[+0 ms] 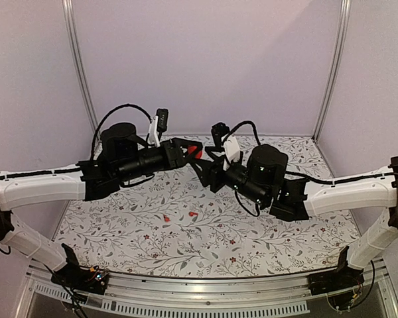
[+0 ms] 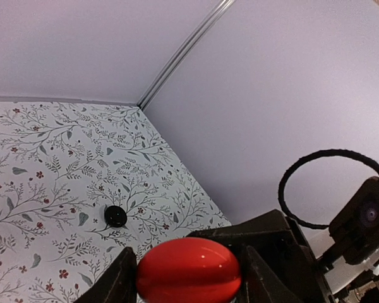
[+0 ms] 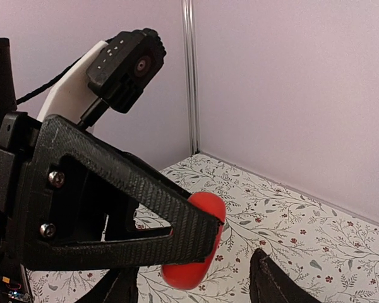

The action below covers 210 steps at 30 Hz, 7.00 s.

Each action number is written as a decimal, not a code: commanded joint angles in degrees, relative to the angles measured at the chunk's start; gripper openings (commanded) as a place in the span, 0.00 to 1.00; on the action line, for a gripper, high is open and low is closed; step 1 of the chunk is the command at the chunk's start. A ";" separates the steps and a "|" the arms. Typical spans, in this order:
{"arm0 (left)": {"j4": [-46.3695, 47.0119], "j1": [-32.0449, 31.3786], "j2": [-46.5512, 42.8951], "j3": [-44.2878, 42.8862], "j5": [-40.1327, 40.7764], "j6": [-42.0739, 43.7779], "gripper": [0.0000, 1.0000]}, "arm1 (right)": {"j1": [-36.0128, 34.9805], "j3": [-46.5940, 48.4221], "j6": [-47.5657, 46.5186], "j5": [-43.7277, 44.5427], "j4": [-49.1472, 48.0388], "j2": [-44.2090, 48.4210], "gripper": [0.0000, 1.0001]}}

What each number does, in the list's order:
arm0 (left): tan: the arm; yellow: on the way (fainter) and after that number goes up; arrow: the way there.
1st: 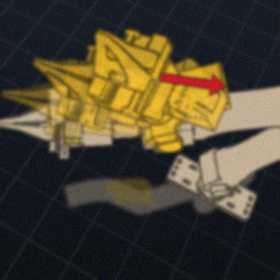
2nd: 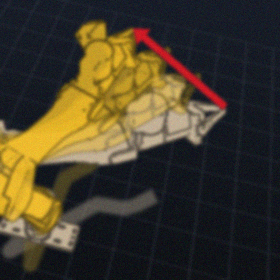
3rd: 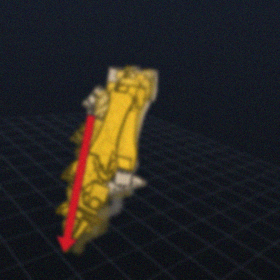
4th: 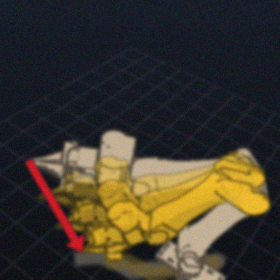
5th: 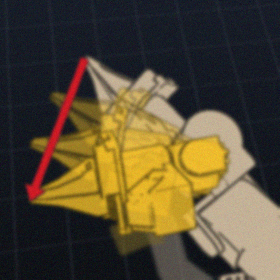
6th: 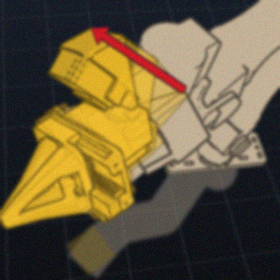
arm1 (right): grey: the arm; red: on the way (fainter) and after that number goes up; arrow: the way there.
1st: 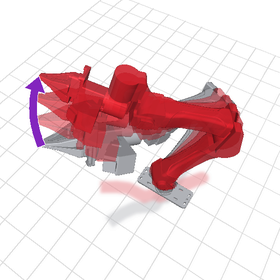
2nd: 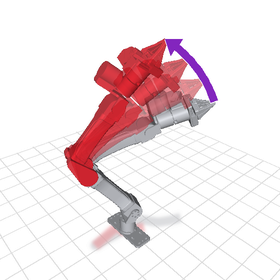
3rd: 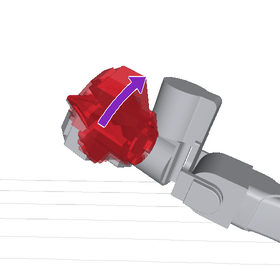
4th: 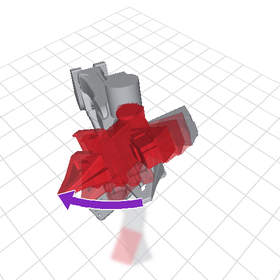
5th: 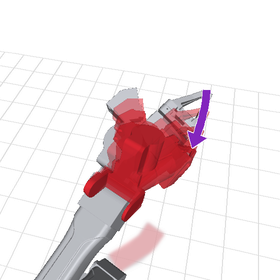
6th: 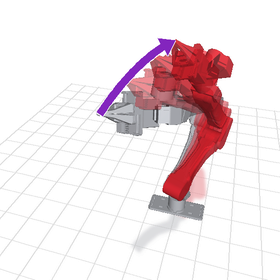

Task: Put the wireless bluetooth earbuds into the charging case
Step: Pass from the left arm to the right, then pass from the right arm to the left, then pass from the left arm to the right

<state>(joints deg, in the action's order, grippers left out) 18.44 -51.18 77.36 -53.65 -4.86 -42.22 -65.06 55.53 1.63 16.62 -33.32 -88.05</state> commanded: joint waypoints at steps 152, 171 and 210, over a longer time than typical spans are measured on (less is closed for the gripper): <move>-0.74 4.76 2.01 -1.16 -19.64 -0.32 0.39 | -1.56 -5.08 -17.44 -1.17 -6.56 1.85 0.34; -2.33 3.20 2.27 -2.61 -18.55 1.63 0.38 | -1.56 -2.57 -16.75 -0.44 -2.62 -0.32 0.32; -1.82 4.46 -2.45 -0.50 -19.88 8.14 0.99 | -1.36 -5.59 -15.43 -3.98 -2.89 3.86 0.13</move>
<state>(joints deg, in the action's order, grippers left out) 16.23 -47.77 78.67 -54.37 -24.64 -38.79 -66.37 51.59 -14.24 15.88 -36.40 -87.94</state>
